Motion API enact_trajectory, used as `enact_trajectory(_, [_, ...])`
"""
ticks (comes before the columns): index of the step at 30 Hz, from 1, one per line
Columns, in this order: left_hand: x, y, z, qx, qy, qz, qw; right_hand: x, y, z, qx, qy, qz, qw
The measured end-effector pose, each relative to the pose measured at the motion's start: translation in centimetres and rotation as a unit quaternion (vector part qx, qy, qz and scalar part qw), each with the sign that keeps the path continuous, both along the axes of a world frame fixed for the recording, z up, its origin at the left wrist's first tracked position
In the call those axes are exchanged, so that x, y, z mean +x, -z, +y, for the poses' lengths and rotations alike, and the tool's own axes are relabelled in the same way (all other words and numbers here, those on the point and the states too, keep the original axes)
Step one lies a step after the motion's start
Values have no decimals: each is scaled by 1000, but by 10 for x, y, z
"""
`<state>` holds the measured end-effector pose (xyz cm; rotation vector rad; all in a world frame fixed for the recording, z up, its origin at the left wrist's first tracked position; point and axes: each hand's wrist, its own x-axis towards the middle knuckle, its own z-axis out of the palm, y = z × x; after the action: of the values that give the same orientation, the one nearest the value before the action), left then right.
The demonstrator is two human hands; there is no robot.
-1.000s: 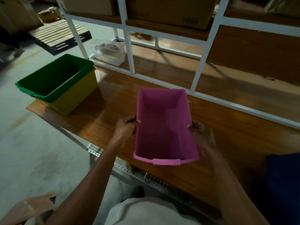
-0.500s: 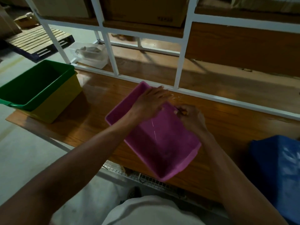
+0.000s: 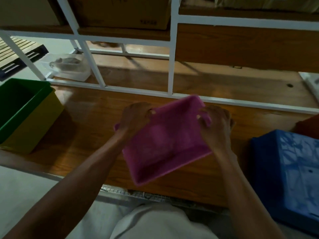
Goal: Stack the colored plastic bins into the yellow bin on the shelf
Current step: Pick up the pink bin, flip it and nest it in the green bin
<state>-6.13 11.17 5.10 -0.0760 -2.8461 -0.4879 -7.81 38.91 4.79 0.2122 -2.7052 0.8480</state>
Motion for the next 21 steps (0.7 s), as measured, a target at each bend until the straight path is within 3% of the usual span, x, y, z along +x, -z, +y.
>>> enact_trajectory(3, [8,1,-16,75,-76,-18,994,14,11,15,-48,85,-20,995])
enact_trajectory(5, [14,7,-25,122,-122,-44,984,20,21,15,-150,104,-101,978])
enact_trajectory(9, [33,22,-30,276,-184,-76,940,30,23,-8,-420,53,-295,857])
enact_trajectory(16, [81,35,-27,409,-289,-42,865,33,27,-31,-409,18,-344,845])
enact_trajectory(21, [114,35,-40,371,-345,-36,862,36,24,-49,-366,-79,-361,854])
